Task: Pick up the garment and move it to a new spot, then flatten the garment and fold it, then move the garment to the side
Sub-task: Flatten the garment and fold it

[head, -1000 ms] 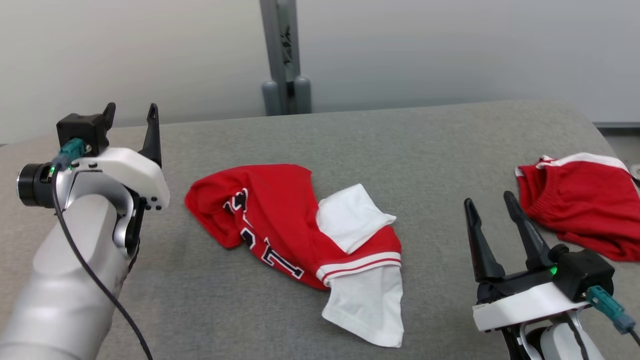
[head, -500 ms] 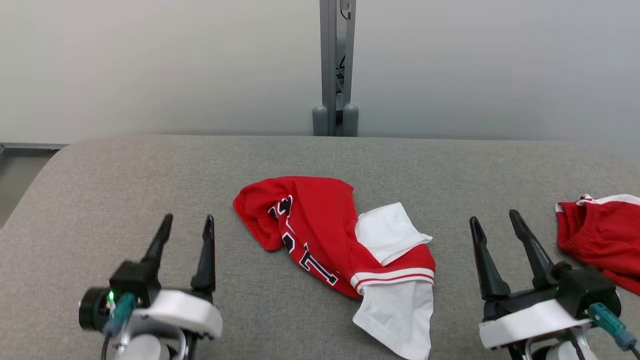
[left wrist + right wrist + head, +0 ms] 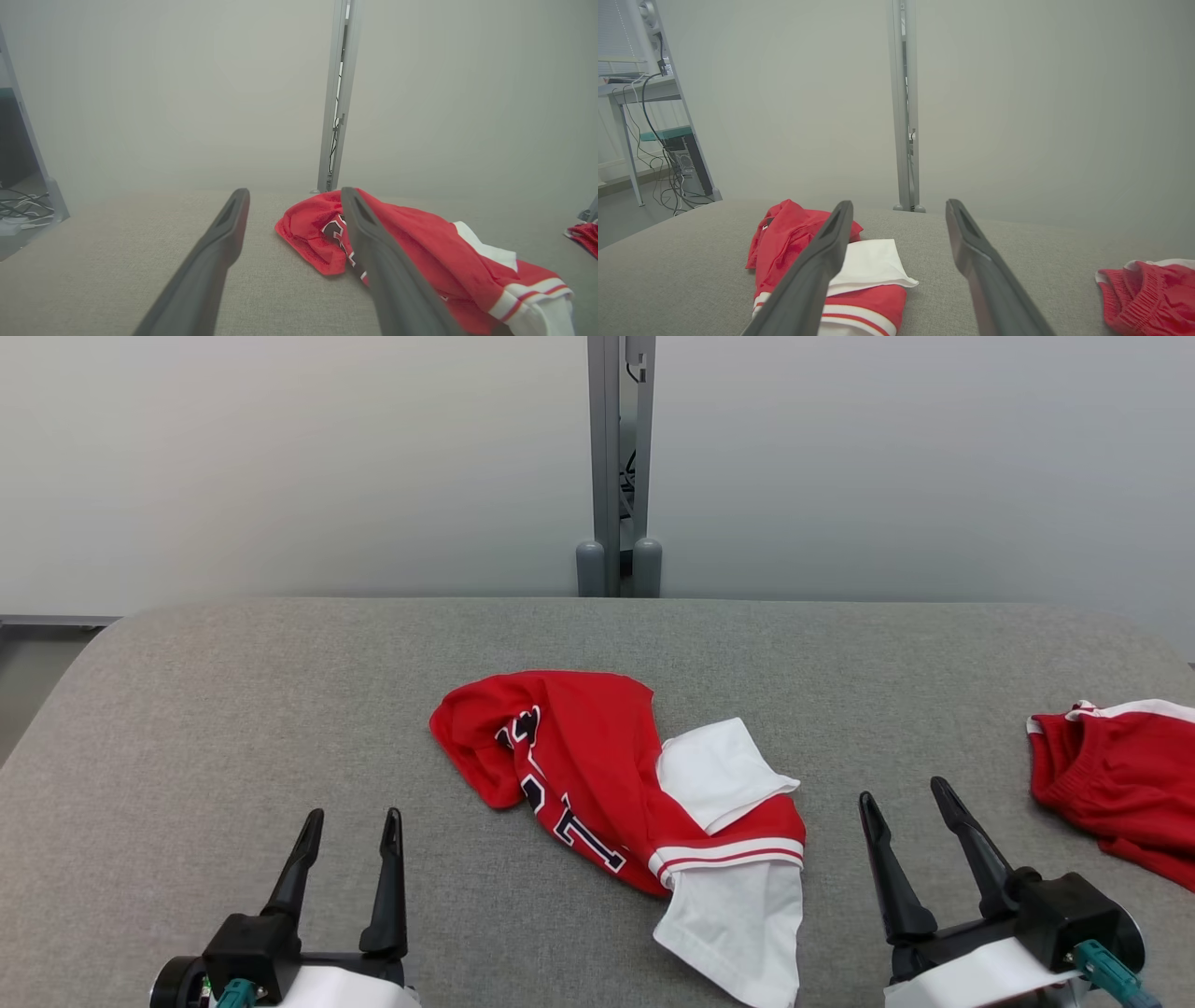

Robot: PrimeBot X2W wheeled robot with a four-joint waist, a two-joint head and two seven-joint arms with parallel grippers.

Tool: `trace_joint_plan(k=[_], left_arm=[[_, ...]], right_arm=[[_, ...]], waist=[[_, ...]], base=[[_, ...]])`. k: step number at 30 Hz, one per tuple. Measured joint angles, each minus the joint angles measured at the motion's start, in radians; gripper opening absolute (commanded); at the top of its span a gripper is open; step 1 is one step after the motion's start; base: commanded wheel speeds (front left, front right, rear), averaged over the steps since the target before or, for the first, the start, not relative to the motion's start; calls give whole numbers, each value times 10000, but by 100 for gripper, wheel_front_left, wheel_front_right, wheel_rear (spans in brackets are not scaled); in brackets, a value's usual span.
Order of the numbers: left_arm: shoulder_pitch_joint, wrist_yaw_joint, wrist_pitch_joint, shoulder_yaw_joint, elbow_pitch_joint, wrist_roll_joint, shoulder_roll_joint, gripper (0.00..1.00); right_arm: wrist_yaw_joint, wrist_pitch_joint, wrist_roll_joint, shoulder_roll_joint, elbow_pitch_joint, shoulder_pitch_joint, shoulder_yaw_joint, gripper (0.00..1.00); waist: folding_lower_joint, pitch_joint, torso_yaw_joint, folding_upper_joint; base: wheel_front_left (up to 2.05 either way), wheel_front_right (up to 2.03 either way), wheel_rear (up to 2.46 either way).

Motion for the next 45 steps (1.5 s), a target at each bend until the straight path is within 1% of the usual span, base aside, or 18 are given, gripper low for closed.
trace_joint_plan(k=[4,8,10,12,13,15,16,17,21,23,27,31,35,36,37,38,41,45], left_arm=[[21,-42,0,184,4,31,-8,100],[-44,-75,0,219,10,31,-15,100],[-74,-75,0,238,38,25,-15,100],[-74,-119,0,171,140,27,-12,100],[-74,-119,0,171,140,27,-12,100],[-75,-130,0,92,213,25,-17,100],[-79,-132,0,56,245,21,-23,100],[-81,-136,0,48,276,-12,-21,100],[-103,-165,2,-184,667,54,-21,100],[-236,-142,0,-272,742,79,-27,100],[-306,-125,0,-255,792,81,-23,100],[-309,-127,0,-217,779,79,-19,100],[-317,-132,0,-249,777,71,-21,100],[-322,-132,0,-255,775,71,-21,100],[-323,-132,0,-257,775,69,-19,100],[-354,-132,0,-276,775,69,-23,100],[-370,-130,0,-276,777,61,-21,100],[-363,-130,0,-280,790,-4,-21,100]], right_arm=[[0,0,13,-12,4,2,238,100],[0,0,0,-15,341,198,1231,100],[2,2,-13,-203,752,261,2134,100],[2,-2,-36,-460,1204,226,2780,100],[2,-2,-36,-460,1204,226,2780,100],[0,-2,10,-614,1735,135,3196,100],[2,4,-176,-719,2023,42,3390,100],[2,0,-686,-874,2207,-125,3505,100],[2,0,-1367,-744,3244,-460,3248,100],[2,0,-1743,-483,3940,-593,3012,100],[2,-2,-2299,-320,4619,-775,2717,100],[2,0,-2477,-176,5170,-974,2351,100],[2,-2,-2562,-121,5866,-1251,2205,100],[2,-8,-2518,-105,6038,-1319,2207,84],[2,-19,-2464,-88,6157,-1403,2234,11],[2,-17,-2437,-61,6274,-1564,2268,0],[2,-10,-2270,-46,6236,-1663,2433,0],[2,0,-1689,-42,5519,-1639,3081,0]], waist=[[0,22,54,0],[0,88,129,0],[0,154,165,0],[0,209,211,0],[0,209,211,0],[0,254,267,0],[0,275,298,0],[0,296,330,0],[0,373,538,0],[0,432,745,0],[0,503,1041,0],[0,574,1288,0],[0,656,1471,0],[0,675,1504,0],[0,694,1530,0],[0,722,1568,0],[0,690,1581,0],[0,562,1537,0]], base=[[0,0,0],[0,0,0],[0,0,0],[0,0,0],[0,0,0],[0,0,0],[0,0,0],[0,0,0],[0,0,0],[0,0,0],[0,0,0],[0,0,0],[0,0,0],[0,0,0],[0,0,0],[0,0,0],[0,0,0],[0,0,0]])
